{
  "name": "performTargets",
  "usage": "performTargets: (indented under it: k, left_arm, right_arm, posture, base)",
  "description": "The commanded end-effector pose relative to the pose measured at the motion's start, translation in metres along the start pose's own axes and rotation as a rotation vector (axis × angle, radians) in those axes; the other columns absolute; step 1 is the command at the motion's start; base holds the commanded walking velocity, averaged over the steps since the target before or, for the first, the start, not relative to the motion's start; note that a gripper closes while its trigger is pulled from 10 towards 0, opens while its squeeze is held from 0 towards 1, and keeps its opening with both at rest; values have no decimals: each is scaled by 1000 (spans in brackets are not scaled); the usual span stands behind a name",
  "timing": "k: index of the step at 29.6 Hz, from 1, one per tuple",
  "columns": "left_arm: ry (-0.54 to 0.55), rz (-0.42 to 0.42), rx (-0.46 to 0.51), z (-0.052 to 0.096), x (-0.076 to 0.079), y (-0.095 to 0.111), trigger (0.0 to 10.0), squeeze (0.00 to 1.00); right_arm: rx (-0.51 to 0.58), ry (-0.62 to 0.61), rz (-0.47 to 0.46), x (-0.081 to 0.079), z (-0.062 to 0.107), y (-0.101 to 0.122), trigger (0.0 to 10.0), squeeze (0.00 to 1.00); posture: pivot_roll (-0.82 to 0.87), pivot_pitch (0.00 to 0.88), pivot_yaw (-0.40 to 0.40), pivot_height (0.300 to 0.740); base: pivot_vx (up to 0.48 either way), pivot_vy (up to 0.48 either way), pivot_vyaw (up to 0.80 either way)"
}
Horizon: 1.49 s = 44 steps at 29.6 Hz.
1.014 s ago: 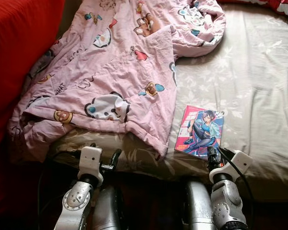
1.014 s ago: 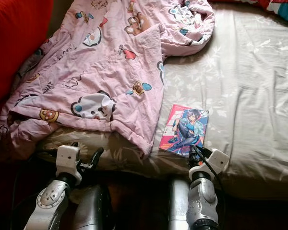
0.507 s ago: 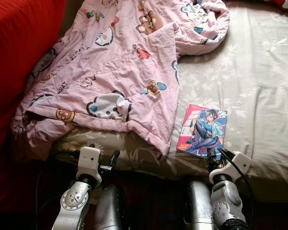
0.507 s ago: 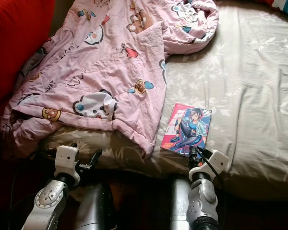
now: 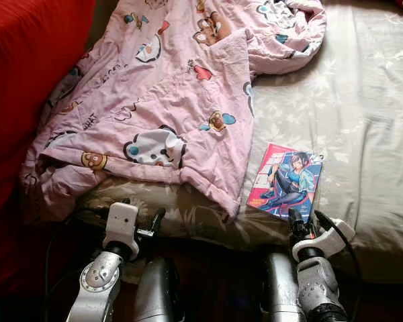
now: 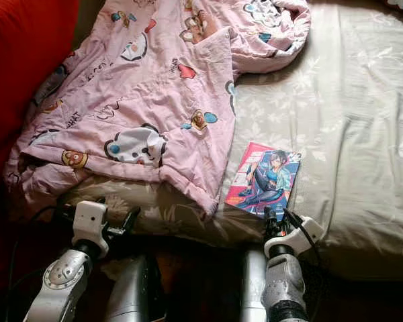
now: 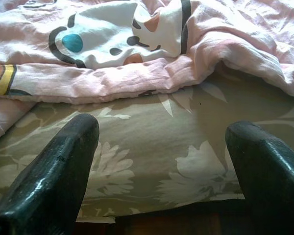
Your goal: Clean up the room
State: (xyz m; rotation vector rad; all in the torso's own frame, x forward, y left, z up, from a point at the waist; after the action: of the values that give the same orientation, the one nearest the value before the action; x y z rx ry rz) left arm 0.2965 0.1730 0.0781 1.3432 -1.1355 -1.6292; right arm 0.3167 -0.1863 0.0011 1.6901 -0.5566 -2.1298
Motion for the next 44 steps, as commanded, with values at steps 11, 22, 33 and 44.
performTargets:
  k: [11, 22, 33, 44]
  left_arm:
    - [-7, -24, -28, 4, -3, -4, 10000, 0]
    - [-5, -24, -31, 5, -4, -5, 10000, 0]
    - [-10, -22, -32, 3, -2, -5, 10000, 0]
    - [-18, -19, -35, 0, 1, -6, 10000, 0]
  right_arm:
    - [-155, -5, -174, 11, 15, -40, 10000, 0]
    - [-145, 52, -133, 3, 13, -38, 10000, 0]
    - [-110, 100, -159, -3, 11, -32, 10000, 0]
    - [175, -95, -66, 32, 20, 22, 10000, 0]
  posture:
    - [32, 285, 161, 582]
    - [31, 282, 158, 582]
    - [27, 274, 158, 582]
    - [8, 256, 155, 582]
  base:
    - [0, 0, 0]
    - [0, 0, 0]
    - [0, 0, 0]
    - [0, 0, 0]
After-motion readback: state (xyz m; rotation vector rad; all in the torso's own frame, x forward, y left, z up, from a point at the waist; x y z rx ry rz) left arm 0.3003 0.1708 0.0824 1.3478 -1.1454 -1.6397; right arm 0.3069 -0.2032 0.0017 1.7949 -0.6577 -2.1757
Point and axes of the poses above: a point about 5 cm out from each wrist's last joint towards the gripper, its own z axis pointing back from the gripper into the wrist, its own y axis along the axis of the wrist's last joint, x = y × z, the point moved 3 cm from there along -z, pointing out of the wrist towards the gripper, and after that the axes turned 12 degrees about -z, right-handed, at the moved point
